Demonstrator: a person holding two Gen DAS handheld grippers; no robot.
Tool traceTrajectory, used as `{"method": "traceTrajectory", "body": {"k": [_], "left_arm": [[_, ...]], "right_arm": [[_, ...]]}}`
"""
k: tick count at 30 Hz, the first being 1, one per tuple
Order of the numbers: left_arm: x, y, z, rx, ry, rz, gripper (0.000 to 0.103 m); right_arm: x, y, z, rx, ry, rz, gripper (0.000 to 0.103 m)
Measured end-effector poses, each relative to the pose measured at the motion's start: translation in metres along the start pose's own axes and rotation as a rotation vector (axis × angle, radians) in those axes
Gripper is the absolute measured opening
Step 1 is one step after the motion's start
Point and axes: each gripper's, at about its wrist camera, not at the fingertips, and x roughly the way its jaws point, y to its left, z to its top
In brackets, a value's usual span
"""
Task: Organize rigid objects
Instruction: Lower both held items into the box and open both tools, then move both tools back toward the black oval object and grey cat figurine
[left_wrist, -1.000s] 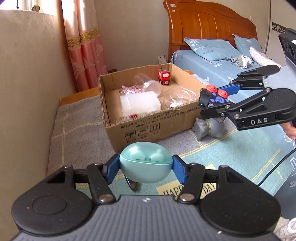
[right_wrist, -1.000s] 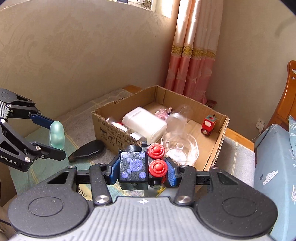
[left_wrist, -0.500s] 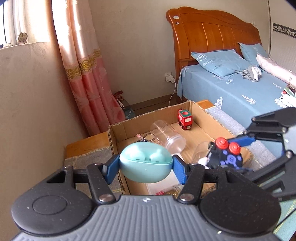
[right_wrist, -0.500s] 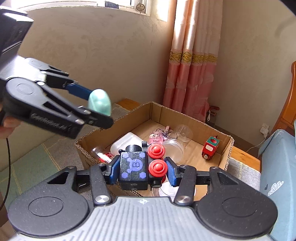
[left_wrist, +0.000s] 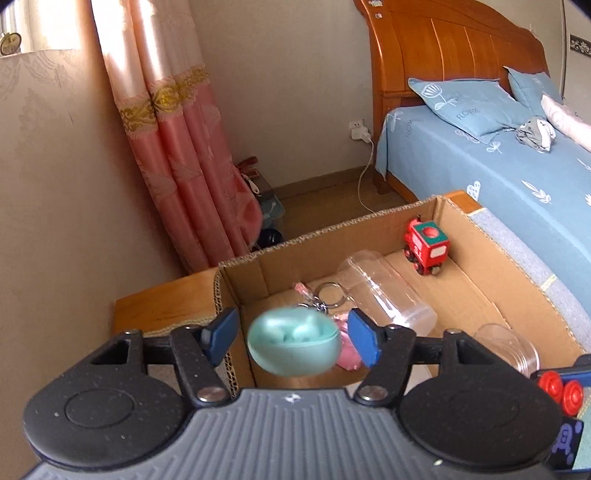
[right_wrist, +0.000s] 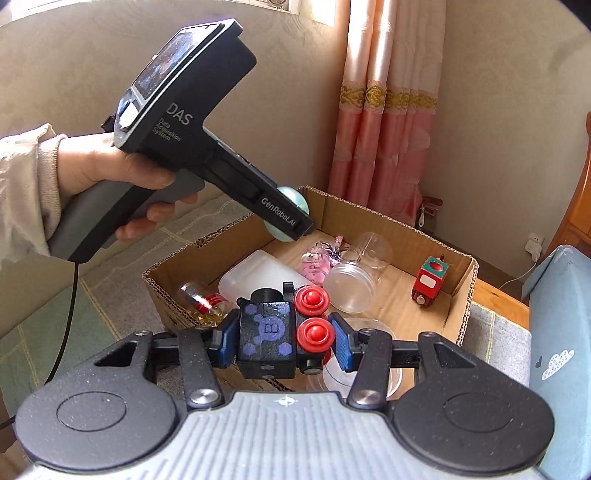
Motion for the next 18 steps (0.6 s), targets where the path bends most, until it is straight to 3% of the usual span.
{"method": "traceTrajectory", "body": {"k": [1,9,12,13,18], "left_arm": [[-0.001,0.000,0.000,-0.003,-0.003,0.000,0.084],[-0.032,0.001,-0.008,-0.029,-0.045,-0.032,0.087],[-0.046,0.000,-0.012,-0.033,-0.073,-0.031,0.096],[-0.051,-0.001,-0.014,-0.034,-0.086,-0.032,0.098],[-0.069,-0.007,-0.020,-0.027,-0.106,-0.021,0.101]], "right_arm": [[0.000,0.000,0.000,-0.002,-0.001,-0.001,0.055],[0.007,0.003,0.006,-0.014,-0.006,0.008,0.057],[-0.002,0.003,0.005,-0.002,-0.041,-0.021,0.097],[-0.005,0.002,0.003,0.000,-0.050,-0.020,0.101],[-0.015,0.005,0.000,0.005,-0.037,-0.061,0.103]]}}
